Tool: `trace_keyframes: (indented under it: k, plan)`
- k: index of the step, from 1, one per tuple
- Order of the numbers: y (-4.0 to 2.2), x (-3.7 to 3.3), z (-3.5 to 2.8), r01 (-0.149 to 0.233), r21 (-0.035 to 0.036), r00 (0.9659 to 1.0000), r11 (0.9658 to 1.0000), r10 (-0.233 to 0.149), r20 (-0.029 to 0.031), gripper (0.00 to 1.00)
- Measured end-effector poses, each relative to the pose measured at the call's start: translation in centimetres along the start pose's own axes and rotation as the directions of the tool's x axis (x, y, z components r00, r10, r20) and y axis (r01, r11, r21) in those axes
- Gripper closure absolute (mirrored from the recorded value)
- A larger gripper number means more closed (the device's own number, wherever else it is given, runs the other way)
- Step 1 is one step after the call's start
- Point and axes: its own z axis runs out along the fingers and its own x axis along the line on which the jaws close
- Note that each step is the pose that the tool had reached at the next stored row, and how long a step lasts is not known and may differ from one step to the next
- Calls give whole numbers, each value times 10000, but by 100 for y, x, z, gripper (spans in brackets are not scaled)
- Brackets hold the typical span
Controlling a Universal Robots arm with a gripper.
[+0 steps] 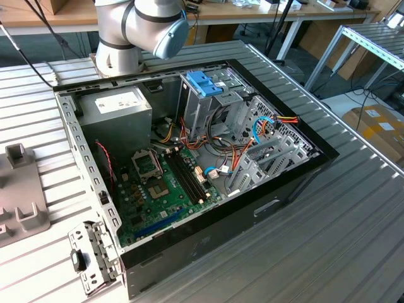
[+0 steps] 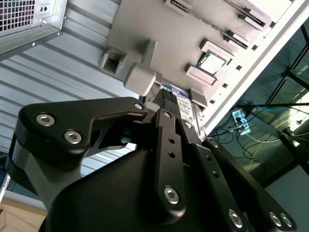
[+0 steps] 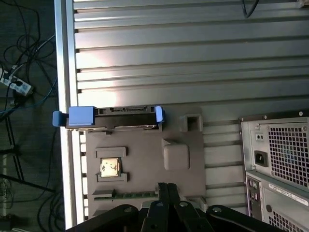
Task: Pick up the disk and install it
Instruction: 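Reach for the disk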
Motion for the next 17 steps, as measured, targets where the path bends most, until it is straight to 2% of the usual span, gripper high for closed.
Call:
trace_keyframes:
  k: [11,16,17]
  plan:
    - [-4,68,3,-1,0,10000,10000,1,1,89]
    - [-6,123,4,-1,0,10000,10000,1,0,89]
    - [-7,158,5,-1,0,10000,10000,1,0,89]
